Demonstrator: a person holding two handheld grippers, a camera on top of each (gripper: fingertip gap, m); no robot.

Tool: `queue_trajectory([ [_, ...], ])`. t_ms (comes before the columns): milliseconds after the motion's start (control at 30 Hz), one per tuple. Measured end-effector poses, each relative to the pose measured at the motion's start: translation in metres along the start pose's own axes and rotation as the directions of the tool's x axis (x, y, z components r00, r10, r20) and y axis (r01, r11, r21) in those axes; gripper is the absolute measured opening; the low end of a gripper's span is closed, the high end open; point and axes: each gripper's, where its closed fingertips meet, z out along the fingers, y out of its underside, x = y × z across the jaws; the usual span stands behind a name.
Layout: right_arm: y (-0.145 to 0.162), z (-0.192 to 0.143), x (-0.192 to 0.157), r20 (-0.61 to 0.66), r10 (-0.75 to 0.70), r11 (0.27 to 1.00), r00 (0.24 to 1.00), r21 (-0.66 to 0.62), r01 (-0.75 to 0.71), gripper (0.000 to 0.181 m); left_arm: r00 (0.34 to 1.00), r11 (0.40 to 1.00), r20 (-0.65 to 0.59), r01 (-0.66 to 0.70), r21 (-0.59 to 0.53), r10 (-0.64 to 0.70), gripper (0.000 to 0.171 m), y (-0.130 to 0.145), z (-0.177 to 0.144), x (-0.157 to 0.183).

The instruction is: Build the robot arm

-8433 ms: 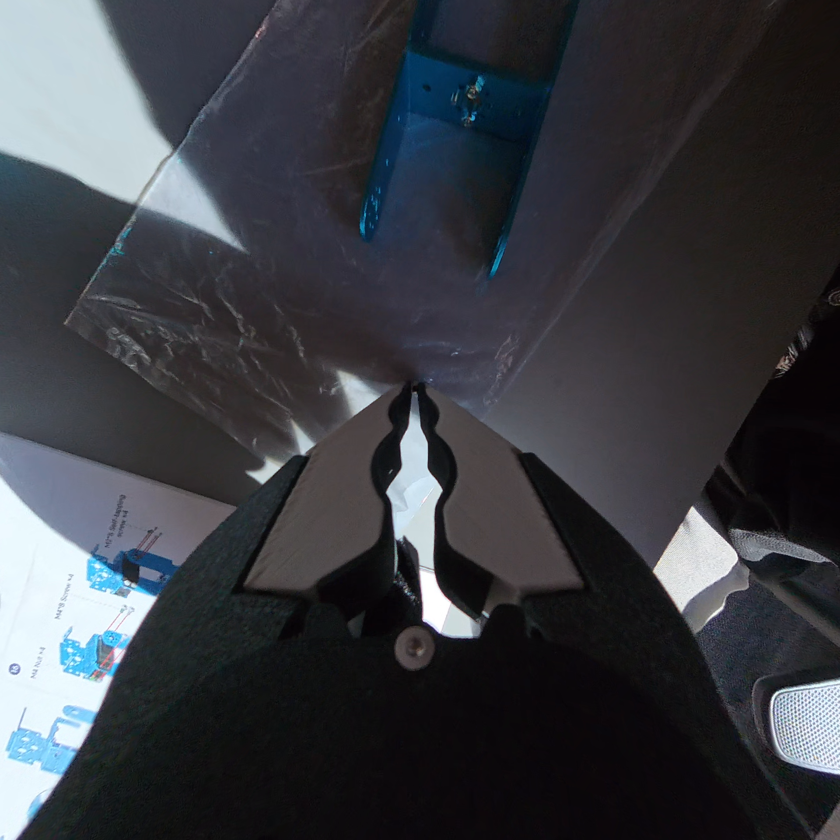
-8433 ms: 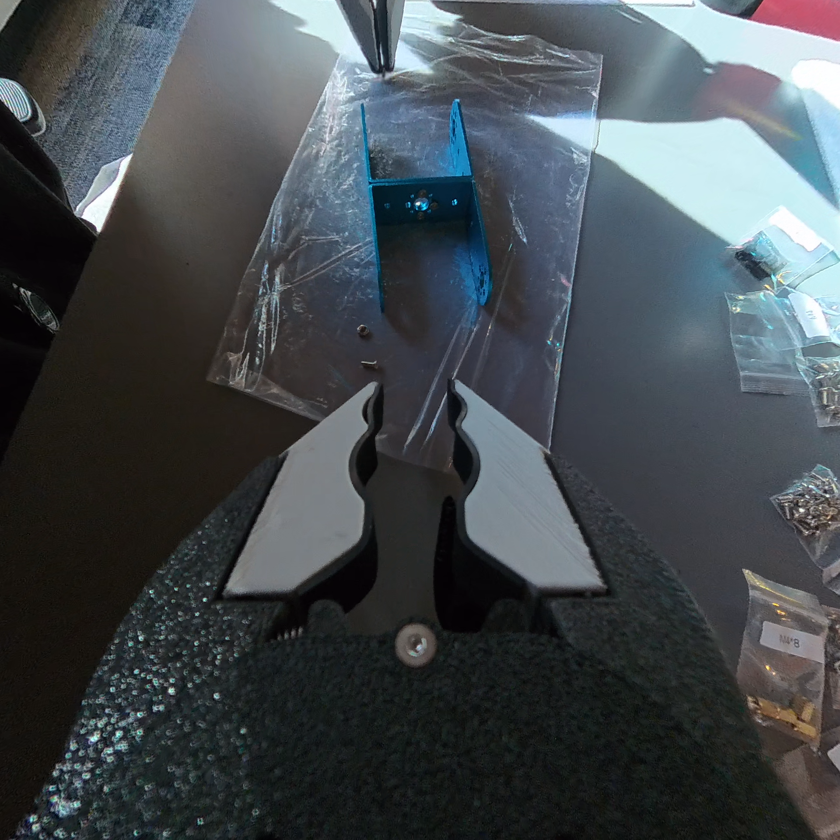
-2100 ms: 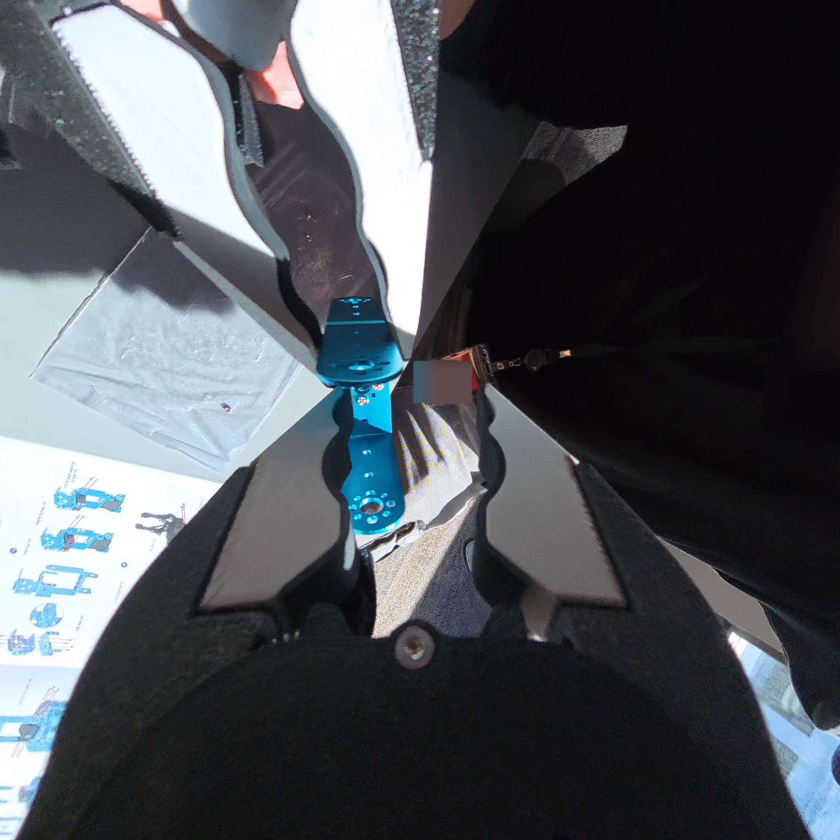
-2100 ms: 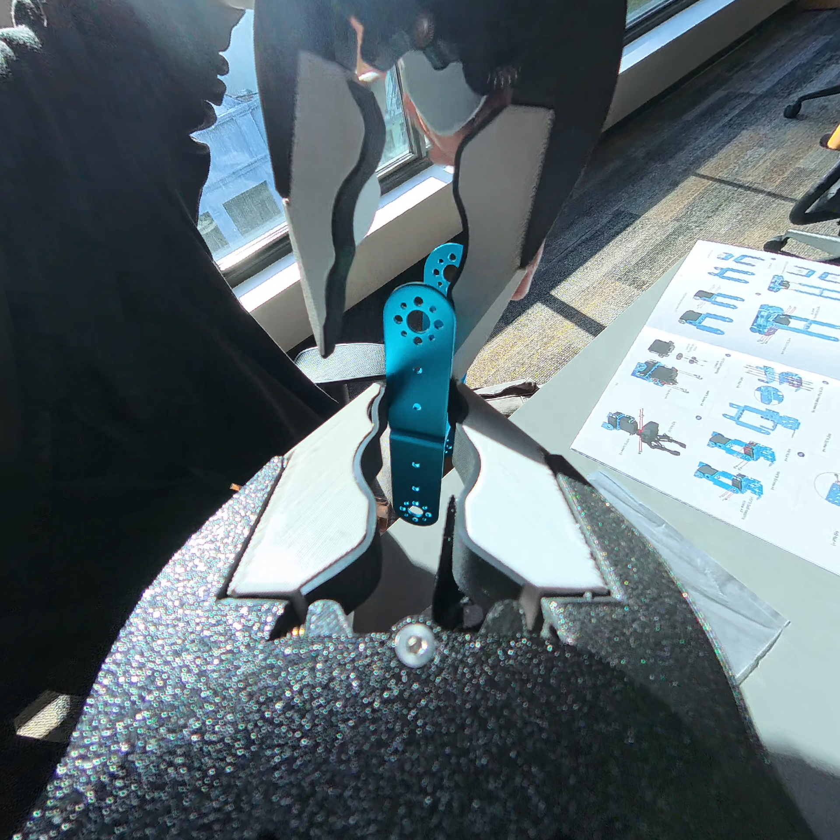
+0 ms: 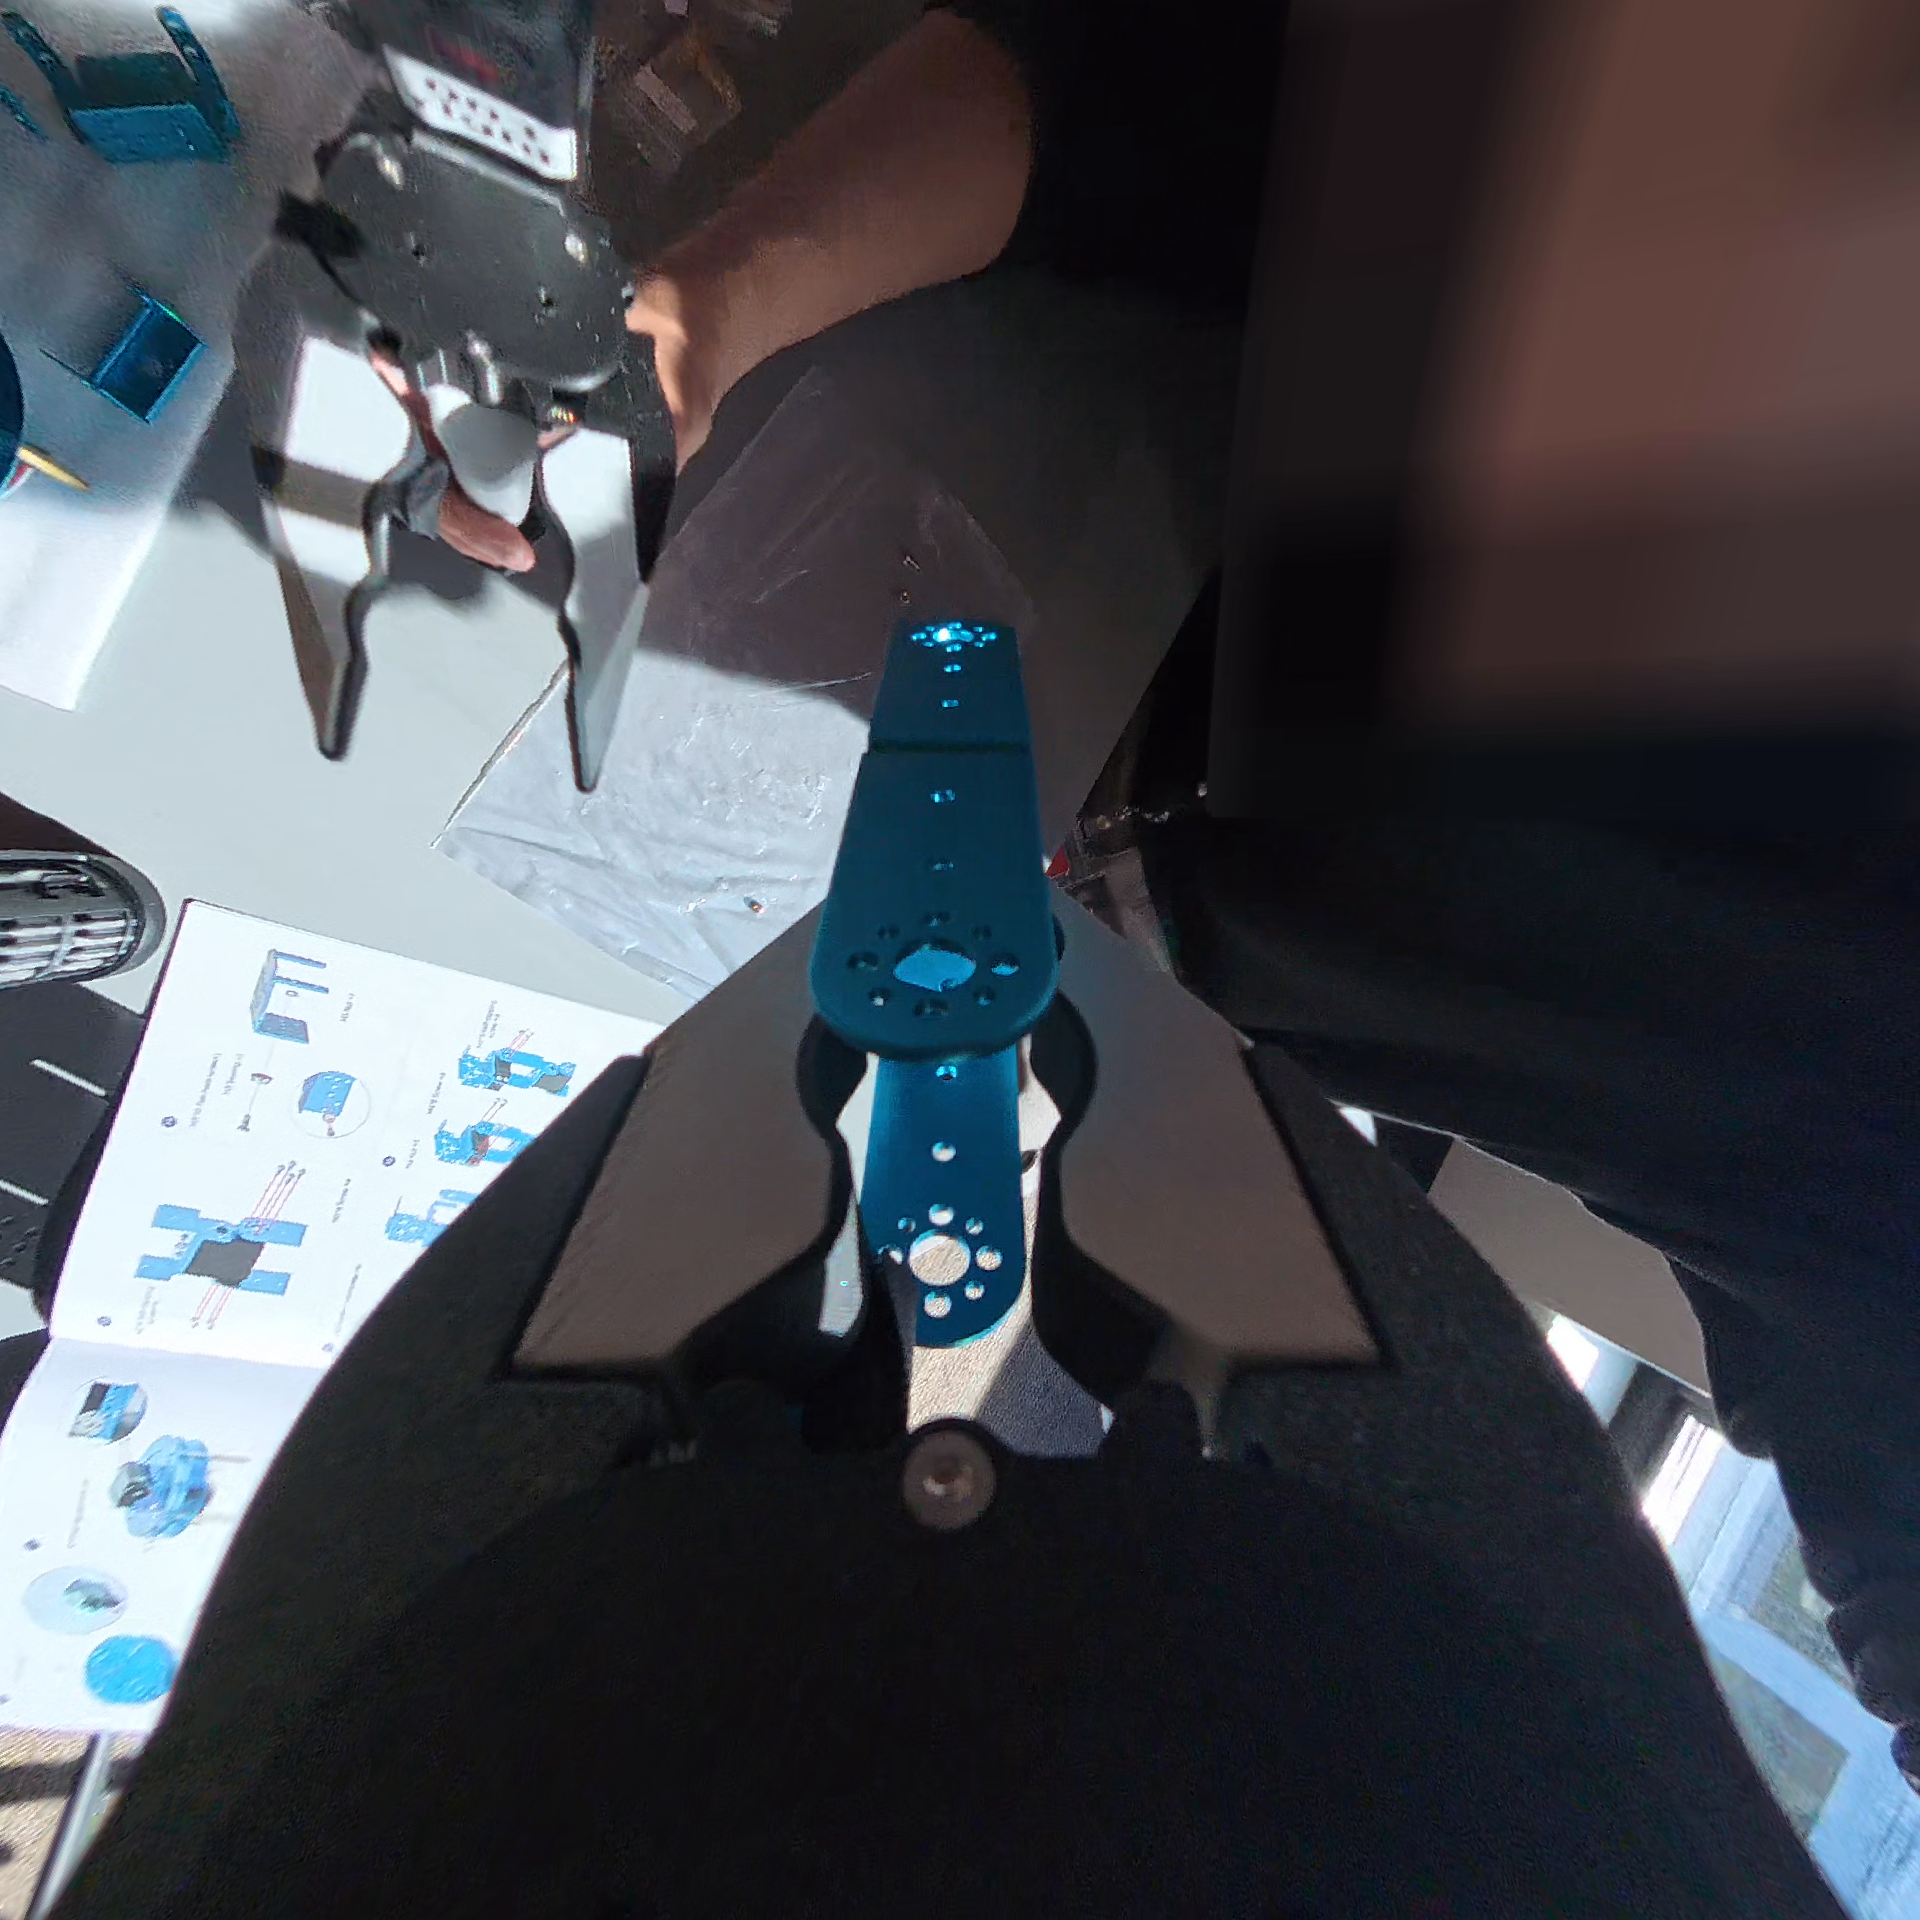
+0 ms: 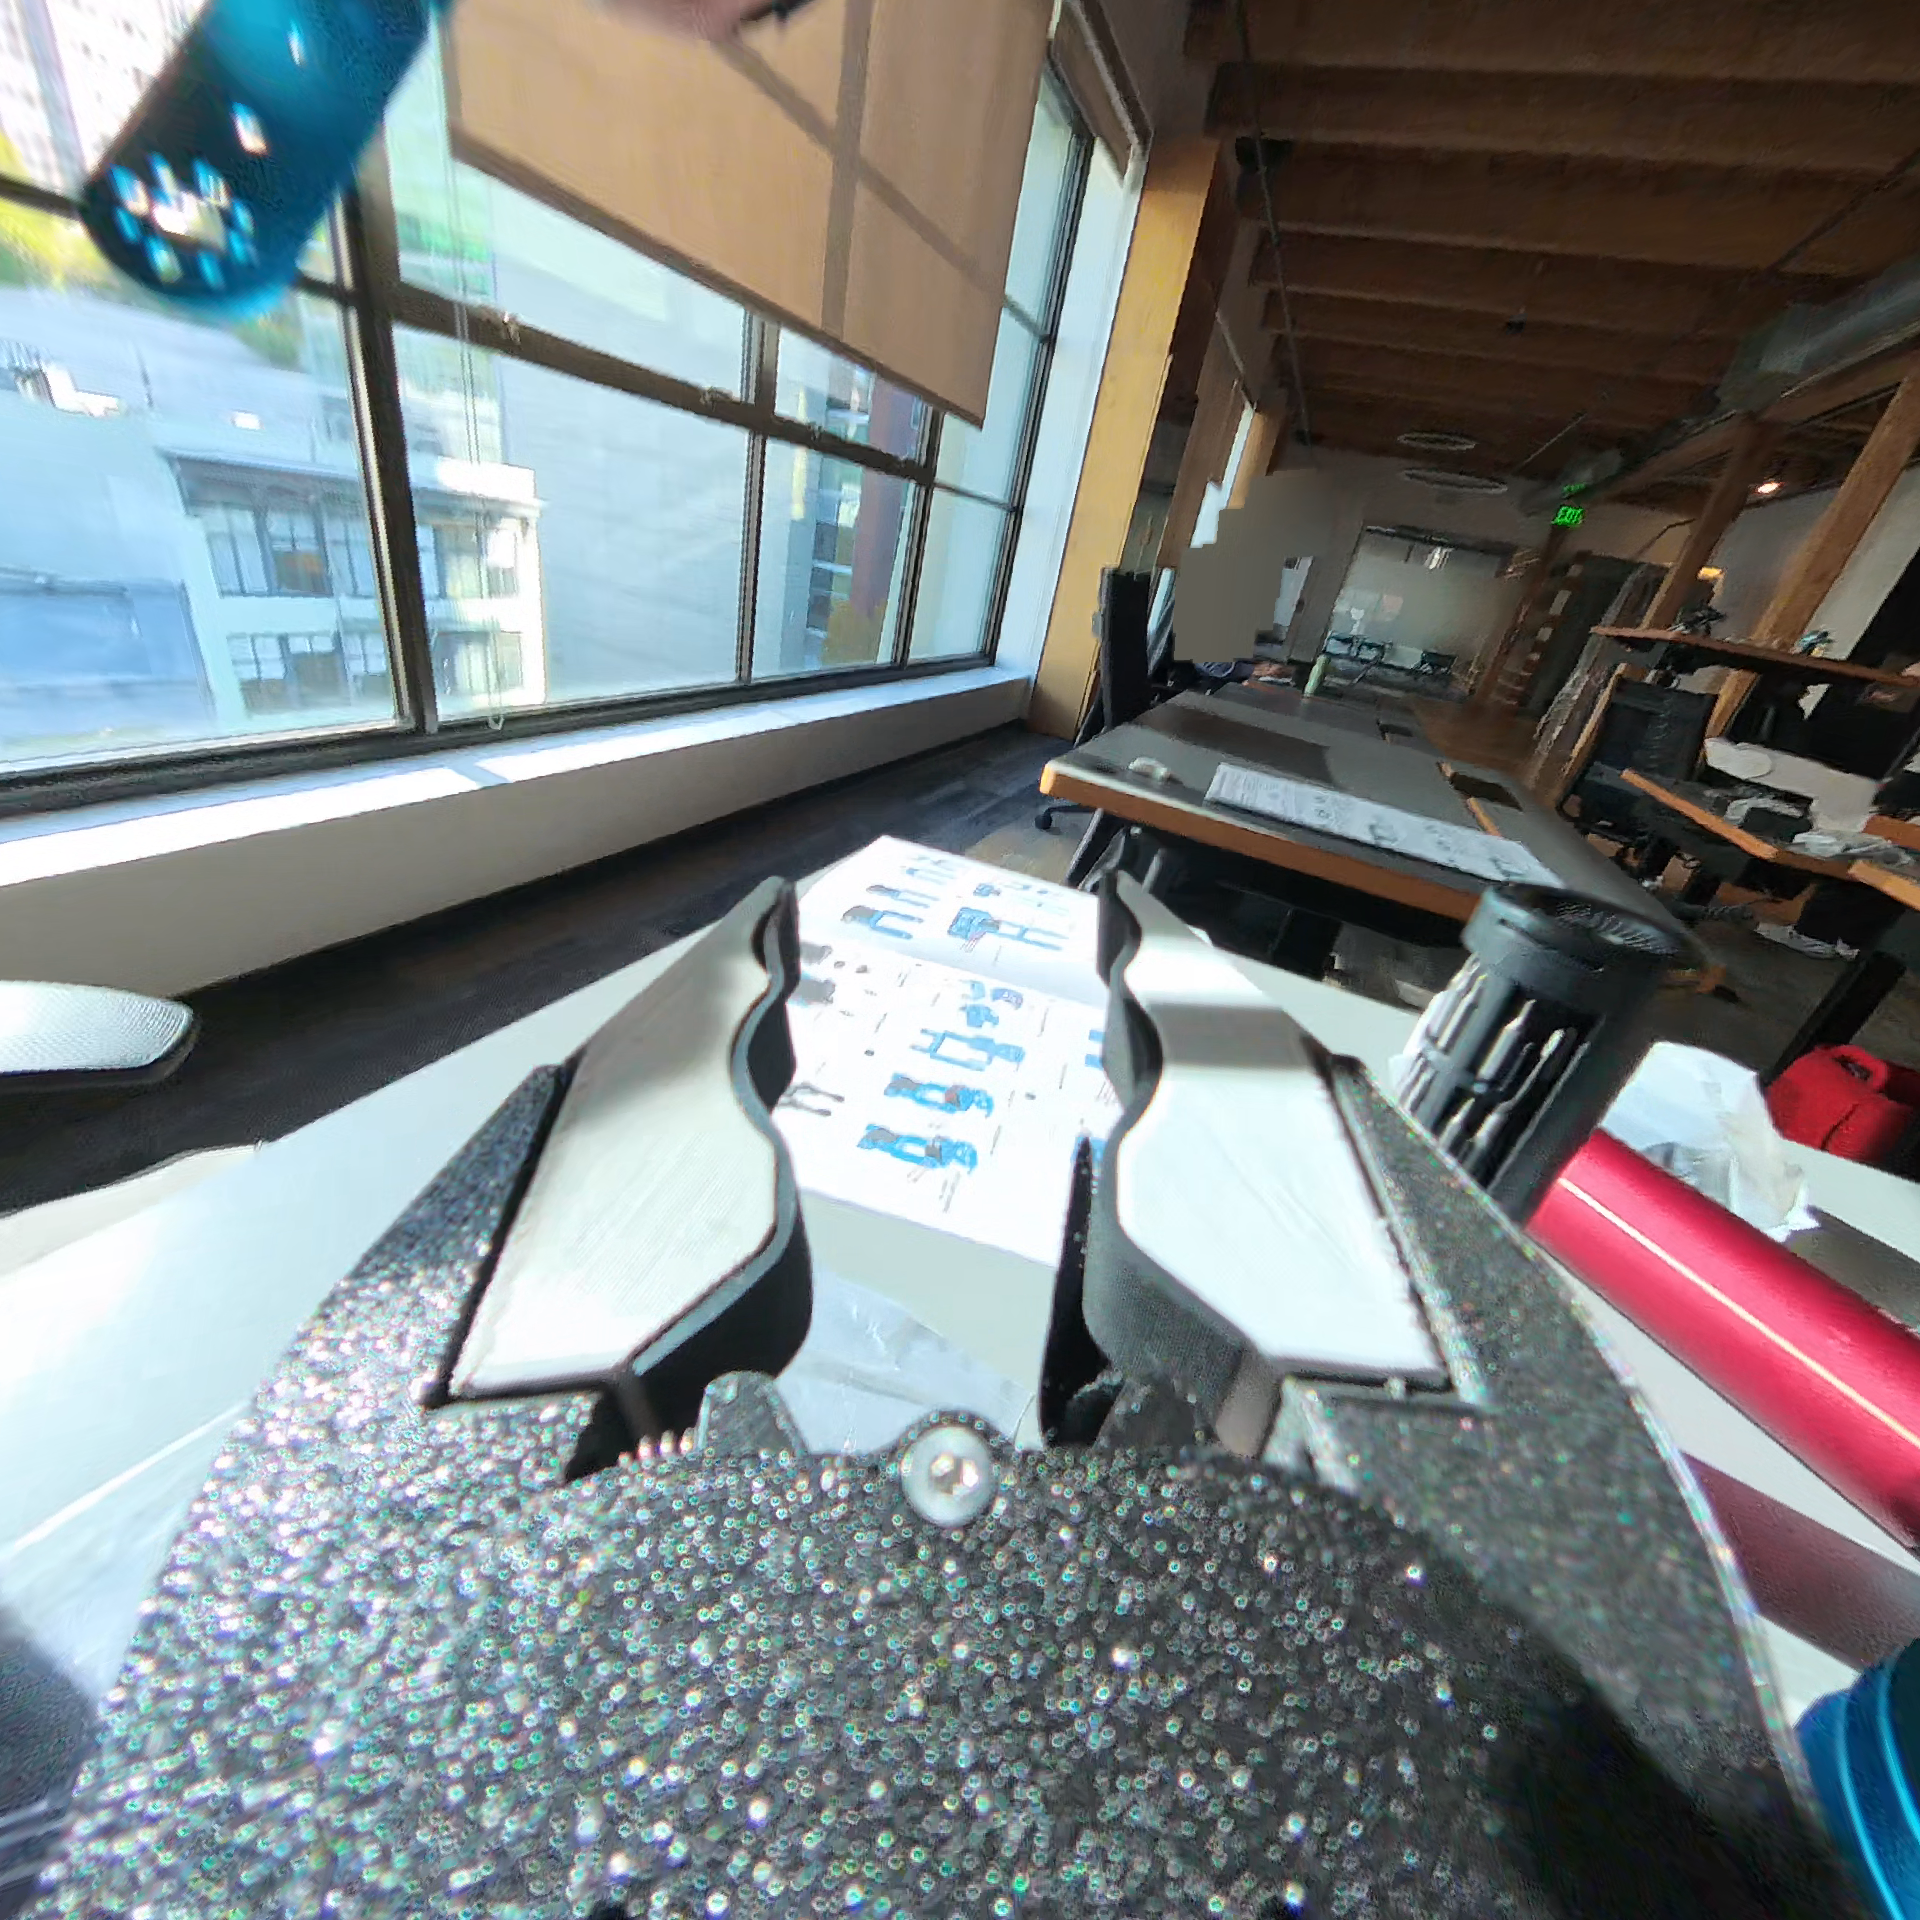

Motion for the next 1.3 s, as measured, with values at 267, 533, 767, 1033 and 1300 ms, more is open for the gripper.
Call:
queue_trajectory([
  [267,0.114,0.008,-0.093,0.397,0.318,0.783,0.861,-0.622,-0.002,0.035,0.991,0.985,0.100,-0.073,-0.155,0.089,0.025,-0.033,-0.015,0.034],
  [533,0.170,0.017,-0.128,0.488,0.246,0.492,0.838,-0.807,0.325,0.025,0.990,0.965,0.134,-0.006,-0.263,0.043,0.025,-0.028,-0.001,0.063],
  [767,0.171,0.032,-0.131,0.490,0.224,0.474,0.843,-0.810,0.345,0.020,0.991,0.957,0.130,0.014,-0.291,0.025,0.025,-0.023,0.013,0.075],
  [1033,0.172,0.026,-0.125,0.494,0.204,0.499,0.845,-0.795,0.345,0.003,0.991,0.960,0.128,0.065,-0.273,-0.030,0.025,-0.002,0.017,0.067],
  [1300,0.141,0.008,-0.114,0.455,0.300,0.643,0.839,-0.746,0.175,0.002,0.990,0.957,0.065,0.141,-0.253,-0.128,0.025,0.035,0.040,0.043],
])
